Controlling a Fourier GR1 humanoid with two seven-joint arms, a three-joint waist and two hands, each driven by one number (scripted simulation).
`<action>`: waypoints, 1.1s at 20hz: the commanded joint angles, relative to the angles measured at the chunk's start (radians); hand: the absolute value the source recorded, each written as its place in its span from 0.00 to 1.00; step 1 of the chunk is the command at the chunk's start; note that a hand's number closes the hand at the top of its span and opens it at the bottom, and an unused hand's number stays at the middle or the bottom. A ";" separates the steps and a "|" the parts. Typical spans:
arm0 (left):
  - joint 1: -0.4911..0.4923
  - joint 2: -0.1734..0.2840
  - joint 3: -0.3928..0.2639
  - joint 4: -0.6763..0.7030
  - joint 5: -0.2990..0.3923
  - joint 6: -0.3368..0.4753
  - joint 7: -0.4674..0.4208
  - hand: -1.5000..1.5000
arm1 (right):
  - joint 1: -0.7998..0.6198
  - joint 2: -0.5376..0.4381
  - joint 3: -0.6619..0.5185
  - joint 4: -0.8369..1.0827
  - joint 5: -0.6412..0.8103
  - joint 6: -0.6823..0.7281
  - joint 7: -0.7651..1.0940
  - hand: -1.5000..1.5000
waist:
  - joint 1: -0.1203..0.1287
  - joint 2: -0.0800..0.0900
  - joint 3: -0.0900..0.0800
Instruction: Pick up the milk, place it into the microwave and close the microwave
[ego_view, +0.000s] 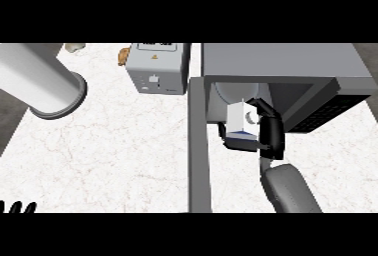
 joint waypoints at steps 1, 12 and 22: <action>-0.005 0.028 0.056 0.003 0.048 -0.025 0.019 0.00 | -0.108 0.002 0.010 0.145 -0.042 -0.080 0.022 1.00 | 0.001 0.000 0.000; -0.045 -0.003 0.027 0.017 0.019 -0.018 0.026 0.00 | -0.442 -0.008 -0.183 0.763 -0.088 -0.121 -0.249 1.00 | 0.030 0.013 0.002; -0.056 0.025 0.049 0.040 0.036 -0.050 0.031 0.00 | -0.593 -0.131 -0.211 0.987 -0.038 -0.139 -0.274 1.00 | 0.073 0.031 0.003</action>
